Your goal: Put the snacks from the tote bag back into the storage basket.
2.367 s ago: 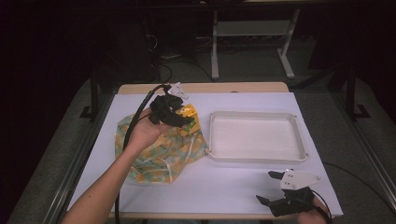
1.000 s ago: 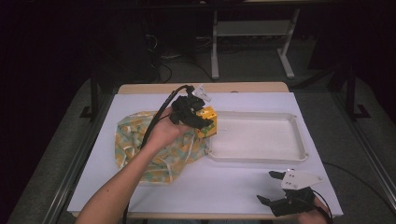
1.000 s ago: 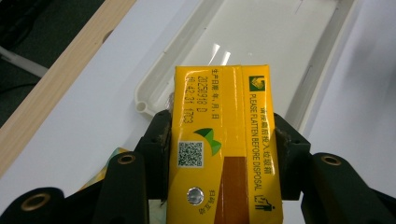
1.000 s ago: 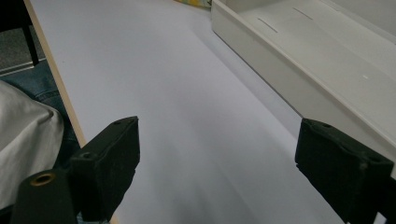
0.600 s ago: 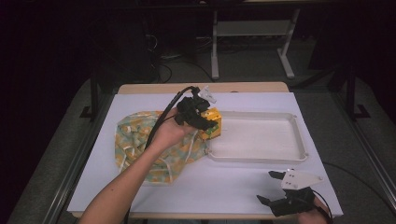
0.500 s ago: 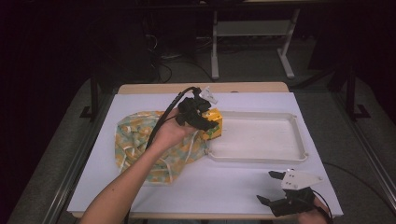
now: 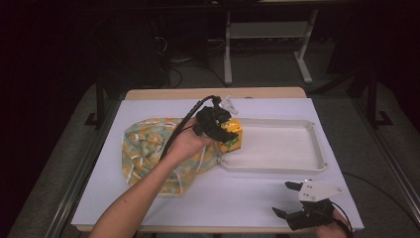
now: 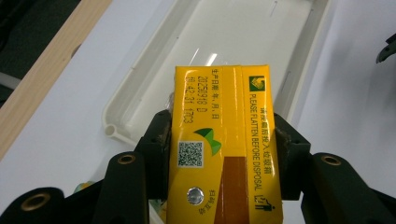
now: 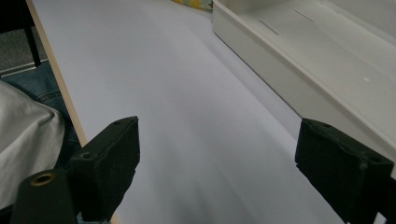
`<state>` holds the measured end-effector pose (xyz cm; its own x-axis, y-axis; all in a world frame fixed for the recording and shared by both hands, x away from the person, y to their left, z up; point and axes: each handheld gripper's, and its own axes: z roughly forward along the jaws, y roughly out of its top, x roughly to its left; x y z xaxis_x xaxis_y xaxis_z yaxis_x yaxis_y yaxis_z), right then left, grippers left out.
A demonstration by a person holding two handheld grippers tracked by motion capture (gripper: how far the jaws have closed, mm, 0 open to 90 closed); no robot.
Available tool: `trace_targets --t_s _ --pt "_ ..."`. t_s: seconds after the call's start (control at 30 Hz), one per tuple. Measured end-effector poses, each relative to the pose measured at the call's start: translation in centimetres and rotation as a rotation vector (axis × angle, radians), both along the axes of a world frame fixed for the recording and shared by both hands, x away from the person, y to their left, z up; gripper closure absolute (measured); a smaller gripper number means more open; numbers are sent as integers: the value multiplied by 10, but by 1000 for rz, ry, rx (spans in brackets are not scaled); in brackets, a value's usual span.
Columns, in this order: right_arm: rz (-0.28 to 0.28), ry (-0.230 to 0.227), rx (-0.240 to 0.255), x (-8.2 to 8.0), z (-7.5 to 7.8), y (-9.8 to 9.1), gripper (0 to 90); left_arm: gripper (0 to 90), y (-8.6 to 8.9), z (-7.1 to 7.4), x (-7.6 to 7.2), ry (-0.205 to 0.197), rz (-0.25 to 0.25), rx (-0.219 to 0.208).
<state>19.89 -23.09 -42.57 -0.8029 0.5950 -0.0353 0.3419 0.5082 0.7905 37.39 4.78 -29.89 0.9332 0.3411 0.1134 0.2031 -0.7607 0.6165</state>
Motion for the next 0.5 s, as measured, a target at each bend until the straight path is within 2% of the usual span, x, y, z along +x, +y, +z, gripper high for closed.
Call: trace_targets --t_s 0.2,0.5 --pt "-3 1 5 0 0 0 135 501 -9 -3 -3 -3 -36 10" --pt "0 -2 6 0 0 0 134 501 -18 -9 -4 6 -53 19"
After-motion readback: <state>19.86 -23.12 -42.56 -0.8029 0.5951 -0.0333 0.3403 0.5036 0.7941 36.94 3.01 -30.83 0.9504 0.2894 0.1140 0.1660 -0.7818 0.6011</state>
